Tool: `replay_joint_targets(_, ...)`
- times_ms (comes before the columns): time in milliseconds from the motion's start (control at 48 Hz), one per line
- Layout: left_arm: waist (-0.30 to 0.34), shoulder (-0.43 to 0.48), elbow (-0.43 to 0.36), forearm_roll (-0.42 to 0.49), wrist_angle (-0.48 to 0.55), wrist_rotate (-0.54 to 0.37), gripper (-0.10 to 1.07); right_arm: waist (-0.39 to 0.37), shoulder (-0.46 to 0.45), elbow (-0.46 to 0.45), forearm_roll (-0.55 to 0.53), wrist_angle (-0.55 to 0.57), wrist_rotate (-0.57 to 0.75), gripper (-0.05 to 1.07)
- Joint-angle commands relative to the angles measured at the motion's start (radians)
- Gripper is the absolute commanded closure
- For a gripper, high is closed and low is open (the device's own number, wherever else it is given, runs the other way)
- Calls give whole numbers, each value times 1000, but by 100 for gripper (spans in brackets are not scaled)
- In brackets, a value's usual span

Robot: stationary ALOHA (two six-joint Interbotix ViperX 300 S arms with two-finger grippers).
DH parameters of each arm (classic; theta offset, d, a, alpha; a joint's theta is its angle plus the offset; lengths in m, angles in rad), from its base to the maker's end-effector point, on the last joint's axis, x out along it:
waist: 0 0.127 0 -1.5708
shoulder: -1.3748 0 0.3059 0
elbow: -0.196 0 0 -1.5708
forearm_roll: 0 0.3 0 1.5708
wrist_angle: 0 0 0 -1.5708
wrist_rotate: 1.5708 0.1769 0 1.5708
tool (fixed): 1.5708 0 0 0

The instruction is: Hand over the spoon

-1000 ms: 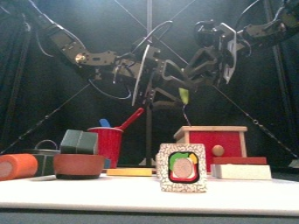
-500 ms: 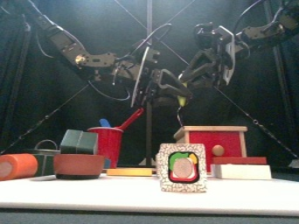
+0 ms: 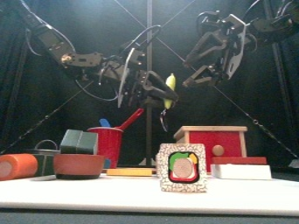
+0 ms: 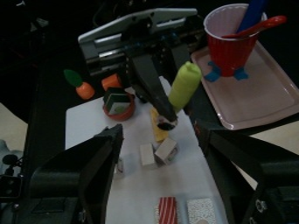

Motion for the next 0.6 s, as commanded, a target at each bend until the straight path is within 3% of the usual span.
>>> replay_joint_targets(0, 5, -63, 26, 31, -9, 3, 50, 6, -17, 2, 0, -3, 2, 6)
replay_joint_targets(167, 6, -107, 69, 66, -9, 2, 50, 6, -17, 11, -2, -3, 0, 6)
replay_joint_targets(583, 14, -107, 91, 64, -8, 2, 50, 15, -17, 18, -3, -2, 0, 6)
